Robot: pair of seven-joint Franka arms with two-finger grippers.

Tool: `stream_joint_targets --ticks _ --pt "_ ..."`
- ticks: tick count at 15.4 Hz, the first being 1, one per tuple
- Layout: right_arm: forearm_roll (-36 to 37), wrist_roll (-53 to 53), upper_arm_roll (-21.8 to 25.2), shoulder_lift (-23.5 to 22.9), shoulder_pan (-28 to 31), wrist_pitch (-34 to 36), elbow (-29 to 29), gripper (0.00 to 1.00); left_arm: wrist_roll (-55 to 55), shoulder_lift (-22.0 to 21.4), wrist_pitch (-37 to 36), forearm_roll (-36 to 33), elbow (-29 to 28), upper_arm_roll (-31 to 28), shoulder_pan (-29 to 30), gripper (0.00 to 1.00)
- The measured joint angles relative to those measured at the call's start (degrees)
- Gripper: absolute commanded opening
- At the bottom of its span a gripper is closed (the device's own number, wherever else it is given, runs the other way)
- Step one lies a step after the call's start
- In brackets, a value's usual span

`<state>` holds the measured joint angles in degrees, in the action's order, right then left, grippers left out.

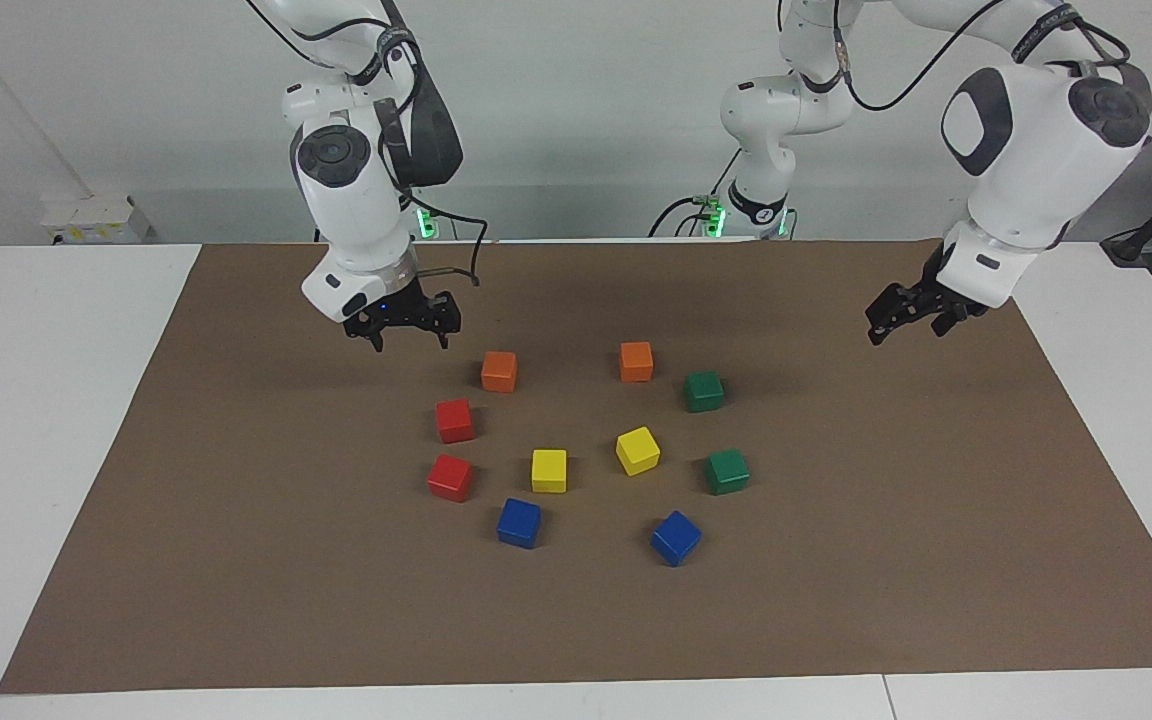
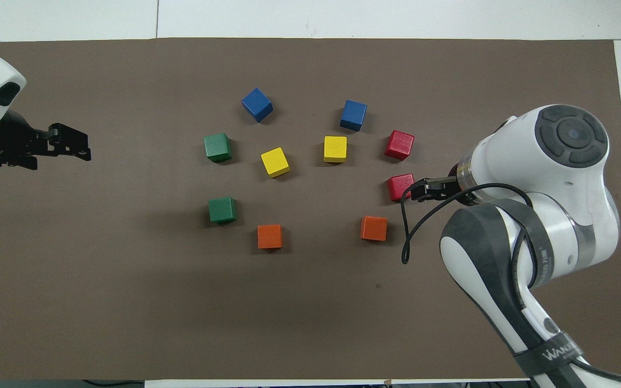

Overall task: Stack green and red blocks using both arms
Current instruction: 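Reach the right gripper to the nearer red block and grasp it, then grasp the nearer green block with the left gripper while the right gripper lifts red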

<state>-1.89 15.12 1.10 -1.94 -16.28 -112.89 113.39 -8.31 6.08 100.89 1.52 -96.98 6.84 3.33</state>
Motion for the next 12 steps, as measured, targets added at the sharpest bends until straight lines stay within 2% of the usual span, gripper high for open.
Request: stream_joint_targets --ticks 4,8,12 --pt "0.0 1.64 0.02 -2.17 -0.58 -3.28 0.02 1.0 -5.82 0.27 6.61 0.09 -7.03 1.04 -0.85 1.0" --pt "0.0 4.17 0.01 -4.95 -2.46 -7.17 0.06 1.0 -14.69 0.22 11.06 0.1 -9.56 1.54 -7.97 1.0" --pt "0.0 3.97 0.01 -7.37 -2.66 -10.37 0.06 1.0 -16.94 0.35 13.84 0.1 -12.12 1.64 -13.46 1.0"
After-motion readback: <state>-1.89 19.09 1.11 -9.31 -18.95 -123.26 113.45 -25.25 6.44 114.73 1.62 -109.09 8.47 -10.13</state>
